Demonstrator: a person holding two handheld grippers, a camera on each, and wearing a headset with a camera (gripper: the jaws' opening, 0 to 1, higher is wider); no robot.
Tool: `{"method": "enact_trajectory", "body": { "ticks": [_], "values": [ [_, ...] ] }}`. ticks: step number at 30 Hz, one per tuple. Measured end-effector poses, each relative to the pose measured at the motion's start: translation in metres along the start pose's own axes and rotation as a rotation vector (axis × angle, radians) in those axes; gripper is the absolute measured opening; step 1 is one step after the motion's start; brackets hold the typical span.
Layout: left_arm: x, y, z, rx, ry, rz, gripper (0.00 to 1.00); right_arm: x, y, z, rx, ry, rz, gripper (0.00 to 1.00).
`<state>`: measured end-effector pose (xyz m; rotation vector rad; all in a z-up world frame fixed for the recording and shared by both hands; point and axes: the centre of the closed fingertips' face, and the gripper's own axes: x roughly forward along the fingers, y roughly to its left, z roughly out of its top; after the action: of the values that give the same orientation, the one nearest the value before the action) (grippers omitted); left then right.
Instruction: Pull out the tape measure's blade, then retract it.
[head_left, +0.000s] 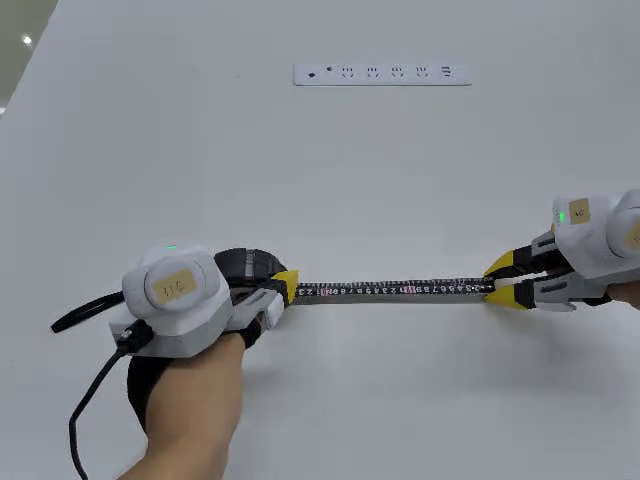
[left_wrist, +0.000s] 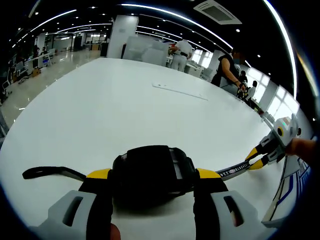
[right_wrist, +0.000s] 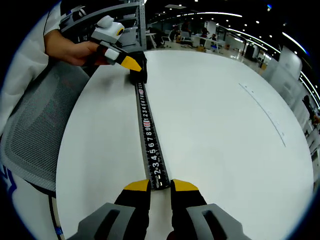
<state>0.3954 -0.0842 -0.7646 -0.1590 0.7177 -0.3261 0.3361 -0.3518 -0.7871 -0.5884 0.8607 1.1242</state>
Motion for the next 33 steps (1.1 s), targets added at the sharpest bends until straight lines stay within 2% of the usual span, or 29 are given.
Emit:
{"method": "enact_trajectory", "body": {
  "ticks": [15, 24, 27, 33],
  "values": [
    [0.0, 0.0, -0.001, 0.018, 0.029, 0.002, 0.59, 0.001, 0.0, 0.0, -0.01, 0.004, 0.002, 0.12],
    [-0.001, 0.001, -0.001, 0.011, 0.031, -0.002, 0.58, 0.002, 0.0, 0.002, -0.013, 0.002, 0.003, 0.12],
    [-0.002, 0.001, -0.002, 0.007, 0.031, -0.002, 0.58, 0.003, 0.0, 0.004, -0.016, 0.0, 0.0, 0.12],
    [-0.002, 0.001, -0.002, 0.006, 0.031, -0.011, 0.58, 0.006, -0.002, 0.017, 0.005, -0.035, 0.005, 0.11]
  ]
}}
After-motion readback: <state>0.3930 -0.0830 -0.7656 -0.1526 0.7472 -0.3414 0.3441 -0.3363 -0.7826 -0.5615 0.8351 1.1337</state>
